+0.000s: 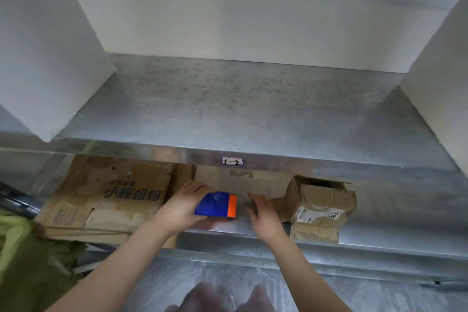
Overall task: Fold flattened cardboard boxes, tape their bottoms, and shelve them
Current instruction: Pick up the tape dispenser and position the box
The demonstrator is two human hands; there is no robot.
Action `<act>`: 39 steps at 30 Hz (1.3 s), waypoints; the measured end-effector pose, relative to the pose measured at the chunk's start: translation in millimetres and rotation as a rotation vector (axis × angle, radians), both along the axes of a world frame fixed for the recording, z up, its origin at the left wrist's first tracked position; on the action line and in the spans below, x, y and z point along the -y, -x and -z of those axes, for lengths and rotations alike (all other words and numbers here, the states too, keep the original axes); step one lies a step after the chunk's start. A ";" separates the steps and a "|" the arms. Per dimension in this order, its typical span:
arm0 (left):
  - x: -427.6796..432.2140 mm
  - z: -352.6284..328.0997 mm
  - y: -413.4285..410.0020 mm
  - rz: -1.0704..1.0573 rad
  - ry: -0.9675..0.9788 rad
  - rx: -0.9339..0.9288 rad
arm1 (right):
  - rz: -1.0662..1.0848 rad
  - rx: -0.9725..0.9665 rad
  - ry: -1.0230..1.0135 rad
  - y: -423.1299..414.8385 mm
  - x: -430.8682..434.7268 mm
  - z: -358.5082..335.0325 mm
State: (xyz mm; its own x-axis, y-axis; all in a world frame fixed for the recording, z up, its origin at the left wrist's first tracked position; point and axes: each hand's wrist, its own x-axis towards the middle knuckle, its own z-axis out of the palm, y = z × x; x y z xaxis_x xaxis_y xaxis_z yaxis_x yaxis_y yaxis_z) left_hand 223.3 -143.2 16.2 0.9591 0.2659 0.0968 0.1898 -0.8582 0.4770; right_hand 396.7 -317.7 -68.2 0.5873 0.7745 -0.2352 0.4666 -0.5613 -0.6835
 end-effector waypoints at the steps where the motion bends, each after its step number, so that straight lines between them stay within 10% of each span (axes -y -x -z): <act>1: 2.1 -1.9 0.2 0.003 0.007 -0.010 | 0.002 -0.014 -0.028 1.1 -1.3 -3.3; 29: 86.9 -88.9 -28.5 0.165 -0.099 0.231 | 0.375 -0.860 -0.548 -8.6 85.3 -113.6; 39: 166.6 -91.4 -66.9 0.000 0.020 0.155 | 0.439 -0.425 -0.463 -68.5 166.5 -123.0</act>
State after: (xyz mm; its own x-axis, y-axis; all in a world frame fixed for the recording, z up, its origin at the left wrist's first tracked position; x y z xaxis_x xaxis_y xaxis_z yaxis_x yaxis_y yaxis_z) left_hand 290.2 -309.8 107.6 0.9330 0.2696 0.2383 0.1129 -0.8482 0.5174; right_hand 465.2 -484.1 54.8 0.7950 0.5659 -0.2182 -0.0888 -0.2474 -0.9648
